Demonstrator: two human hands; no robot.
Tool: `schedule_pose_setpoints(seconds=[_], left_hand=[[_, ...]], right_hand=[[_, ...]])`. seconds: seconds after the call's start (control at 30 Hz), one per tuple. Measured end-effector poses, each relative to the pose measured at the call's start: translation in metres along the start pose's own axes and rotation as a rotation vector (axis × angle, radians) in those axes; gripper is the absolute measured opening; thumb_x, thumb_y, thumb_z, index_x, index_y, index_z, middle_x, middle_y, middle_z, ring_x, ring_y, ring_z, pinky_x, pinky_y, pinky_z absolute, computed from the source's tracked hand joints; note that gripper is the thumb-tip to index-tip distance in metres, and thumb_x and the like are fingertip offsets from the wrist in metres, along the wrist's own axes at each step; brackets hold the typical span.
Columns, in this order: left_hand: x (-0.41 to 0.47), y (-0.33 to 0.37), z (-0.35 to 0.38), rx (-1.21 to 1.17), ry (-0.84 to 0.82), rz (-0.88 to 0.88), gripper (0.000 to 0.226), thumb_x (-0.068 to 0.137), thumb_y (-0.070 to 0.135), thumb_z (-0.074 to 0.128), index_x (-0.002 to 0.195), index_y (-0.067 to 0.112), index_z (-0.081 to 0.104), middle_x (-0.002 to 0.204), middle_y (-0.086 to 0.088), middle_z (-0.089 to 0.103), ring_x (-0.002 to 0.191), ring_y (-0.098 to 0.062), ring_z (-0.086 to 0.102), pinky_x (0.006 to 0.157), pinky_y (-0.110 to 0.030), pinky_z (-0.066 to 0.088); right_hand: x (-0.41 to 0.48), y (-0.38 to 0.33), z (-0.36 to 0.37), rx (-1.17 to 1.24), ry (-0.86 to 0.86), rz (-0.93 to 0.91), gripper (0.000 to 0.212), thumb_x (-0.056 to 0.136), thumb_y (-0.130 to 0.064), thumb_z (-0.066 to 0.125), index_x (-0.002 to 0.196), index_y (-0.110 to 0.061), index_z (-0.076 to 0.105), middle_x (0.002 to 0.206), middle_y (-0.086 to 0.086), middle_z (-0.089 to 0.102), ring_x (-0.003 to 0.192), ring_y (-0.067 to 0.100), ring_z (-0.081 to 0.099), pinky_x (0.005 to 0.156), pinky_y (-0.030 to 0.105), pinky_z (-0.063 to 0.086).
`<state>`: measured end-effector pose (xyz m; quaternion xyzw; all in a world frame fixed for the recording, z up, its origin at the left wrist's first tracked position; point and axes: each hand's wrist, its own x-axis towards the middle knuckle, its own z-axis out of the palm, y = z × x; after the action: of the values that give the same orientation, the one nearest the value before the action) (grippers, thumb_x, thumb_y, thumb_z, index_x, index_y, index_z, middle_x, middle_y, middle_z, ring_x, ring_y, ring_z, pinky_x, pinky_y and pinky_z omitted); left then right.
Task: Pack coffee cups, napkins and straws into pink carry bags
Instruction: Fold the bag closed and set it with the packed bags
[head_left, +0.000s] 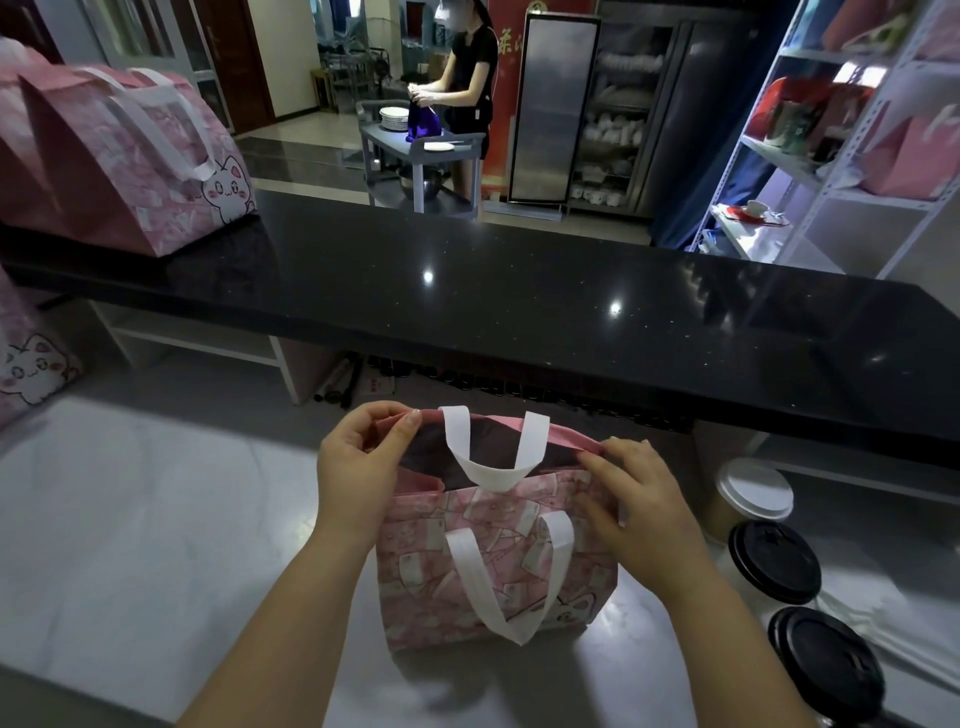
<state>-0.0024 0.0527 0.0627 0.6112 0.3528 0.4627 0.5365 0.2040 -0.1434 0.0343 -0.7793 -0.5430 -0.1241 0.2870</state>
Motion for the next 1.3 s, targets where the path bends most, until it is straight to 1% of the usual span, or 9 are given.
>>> schedule_pose_setpoints(seconds=[0.2,0.37,0.5,0.63,0.73,0.93,1.1,1.2,1.3], left_hand=[[0.001,0.0,-0.001,0.04,-0.001,0.002,0.008,0.084,0.034,0.07,0.087,0.041,0.07,0.089,0.015,0.071,0.084,-0.001,0.066,0.066,-0.02,0.056],[0.001,0.002,-0.006,-0.023,-0.03,-0.038,0.021,0.068,0.048,0.07,0.086,0.038,0.072,0.089,0.012,0.072,0.084,-0.005,0.067,0.06,-0.019,0.056],[0.004,-0.003,-0.026,-0.095,-0.202,-0.103,0.038,0.063,0.049,0.078,0.097,0.035,0.071,0.1,0.004,0.073,0.095,-0.014,0.069,0.069,-0.024,0.058],[-0.001,-0.015,-0.06,-0.009,-0.532,-0.145,0.089,0.05,0.064,0.085,0.13,0.044,0.052,0.133,0.015,0.059,0.121,-0.004,0.055,0.096,-0.032,0.045],[-0.007,-0.02,-0.067,0.038,-0.562,-0.173,0.103,0.045,0.068,0.085,0.137,0.049,0.042,0.139,0.023,0.051,0.128,0.001,0.048,0.104,-0.038,0.039],[-0.018,-0.015,-0.075,0.074,-0.612,-0.259,0.12,0.039,0.06,0.092,0.139,0.062,0.026,0.143,0.032,0.038,0.136,0.004,0.033,0.107,-0.04,0.038],[-0.046,-0.028,-0.062,0.097,-0.339,-0.176,0.084,0.042,0.041,0.095,0.116,0.043,0.055,0.118,0.017,0.06,0.112,-0.007,0.058,0.087,-0.036,0.056],[-0.054,-0.03,-0.056,0.035,-0.306,-0.141,0.045,0.059,0.031,0.092,0.098,0.032,0.071,0.103,0.002,0.072,0.096,-0.023,0.068,0.075,-0.034,0.059],[-0.057,-0.029,-0.045,0.017,-0.28,-0.122,0.026,0.068,0.03,0.078,0.093,0.033,0.077,0.094,0.001,0.076,0.089,-0.02,0.072,0.071,-0.028,0.058]], right_hand=[[-0.004,-0.008,0.001,0.056,0.06,-0.04,0.068,0.075,-0.001,0.079,0.137,-0.007,0.052,0.123,0.009,0.06,0.119,0.019,0.047,0.102,0.057,0.043],[0.0,-0.007,-0.002,0.296,-0.014,0.137,0.086,0.083,-0.011,0.073,0.146,-0.047,0.025,0.132,-0.016,0.044,0.126,0.007,0.04,0.103,0.032,0.04],[0.003,-0.006,0.002,0.707,0.042,0.318,0.083,0.078,-0.01,0.079,0.142,-0.045,0.039,0.115,-0.019,0.061,0.116,0.004,0.056,0.1,0.02,0.045],[0.005,-0.004,0.006,0.835,0.041,0.454,0.048,0.069,-0.032,0.079,0.111,-0.048,0.061,0.105,-0.019,0.066,0.104,0.005,0.063,0.081,0.019,0.054],[0.005,-0.002,0.012,0.834,0.029,0.492,0.034,0.072,-0.025,0.079,0.097,-0.044,0.067,0.1,-0.019,0.068,0.098,0.005,0.065,0.078,0.022,0.057],[0.004,0.0,0.019,0.856,0.073,0.505,0.04,0.08,-0.004,0.074,0.092,-0.041,0.07,0.097,-0.018,0.069,0.095,0.004,0.065,0.073,0.019,0.057],[0.001,-0.001,0.025,0.874,0.116,0.517,0.045,0.081,0.002,0.072,0.092,-0.041,0.069,0.098,-0.019,0.068,0.096,0.003,0.064,0.073,0.02,0.058],[0.0,-0.002,0.027,0.884,0.131,0.507,0.043,0.081,0.0,0.072,0.094,-0.041,0.068,0.098,-0.019,0.068,0.096,0.003,0.065,0.073,0.021,0.058],[-0.001,0.0,0.025,0.912,0.126,0.487,0.043,0.082,0.002,0.071,0.094,-0.04,0.069,0.098,-0.018,0.07,0.095,0.005,0.066,0.073,0.021,0.058]])
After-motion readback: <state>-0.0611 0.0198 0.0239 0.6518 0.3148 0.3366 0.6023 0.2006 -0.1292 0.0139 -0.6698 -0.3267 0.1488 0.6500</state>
